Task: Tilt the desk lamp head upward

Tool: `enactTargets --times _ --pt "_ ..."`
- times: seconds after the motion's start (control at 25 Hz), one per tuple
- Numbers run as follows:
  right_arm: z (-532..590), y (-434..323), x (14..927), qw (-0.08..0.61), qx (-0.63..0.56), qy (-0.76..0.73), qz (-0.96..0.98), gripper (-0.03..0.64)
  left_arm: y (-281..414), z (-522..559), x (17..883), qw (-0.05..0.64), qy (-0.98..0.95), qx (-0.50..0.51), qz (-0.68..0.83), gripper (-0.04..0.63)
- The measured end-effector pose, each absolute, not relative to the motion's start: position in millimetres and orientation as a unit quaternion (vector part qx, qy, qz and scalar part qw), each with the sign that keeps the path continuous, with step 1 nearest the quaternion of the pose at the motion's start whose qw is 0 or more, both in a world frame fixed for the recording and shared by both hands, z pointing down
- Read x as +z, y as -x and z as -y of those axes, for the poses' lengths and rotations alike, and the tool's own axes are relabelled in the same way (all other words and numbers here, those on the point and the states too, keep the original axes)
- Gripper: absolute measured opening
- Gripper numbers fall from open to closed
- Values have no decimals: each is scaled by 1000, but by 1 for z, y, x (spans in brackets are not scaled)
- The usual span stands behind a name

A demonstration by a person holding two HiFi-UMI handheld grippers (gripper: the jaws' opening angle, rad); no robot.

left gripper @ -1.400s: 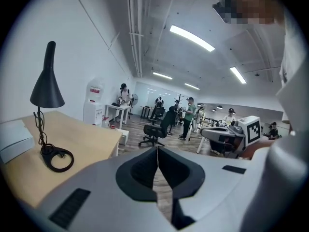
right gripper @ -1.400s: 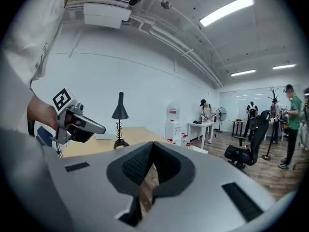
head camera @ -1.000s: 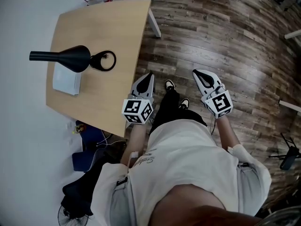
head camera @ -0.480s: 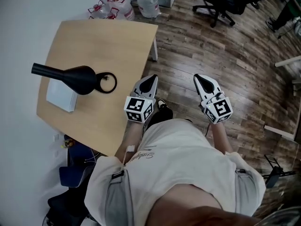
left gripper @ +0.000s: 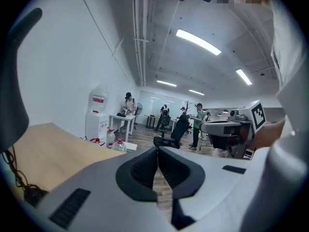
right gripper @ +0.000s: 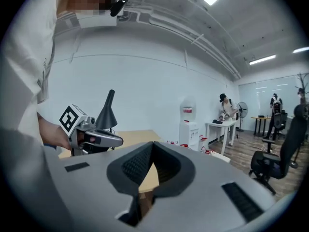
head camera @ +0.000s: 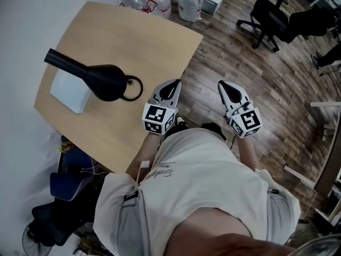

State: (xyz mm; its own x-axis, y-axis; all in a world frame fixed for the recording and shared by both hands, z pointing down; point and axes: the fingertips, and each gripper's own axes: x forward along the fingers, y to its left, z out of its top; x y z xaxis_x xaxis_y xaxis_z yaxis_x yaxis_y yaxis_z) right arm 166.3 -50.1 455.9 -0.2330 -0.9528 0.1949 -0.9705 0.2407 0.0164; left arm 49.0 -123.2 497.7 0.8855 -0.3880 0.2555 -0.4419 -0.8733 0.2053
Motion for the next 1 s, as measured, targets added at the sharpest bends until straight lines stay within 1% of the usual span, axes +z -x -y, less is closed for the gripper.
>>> enactTargets --times 0.24,0.52,0.88,1.0 --pt "110 -119 451 82 37 -535 840 -5 -6 144 509 142 -946 98 273 17" --pt "167 -70 465 93 59 -433 895 -5 44 165 516 160 -910 97 370 17" --pt "221 -35 478 100 51 -302 947 -5 73 186 530 190 -849 109 481 17" --pt "241 -24 482 90 54 -256 961 -5 80 190 527 195 -824 116 520 17"
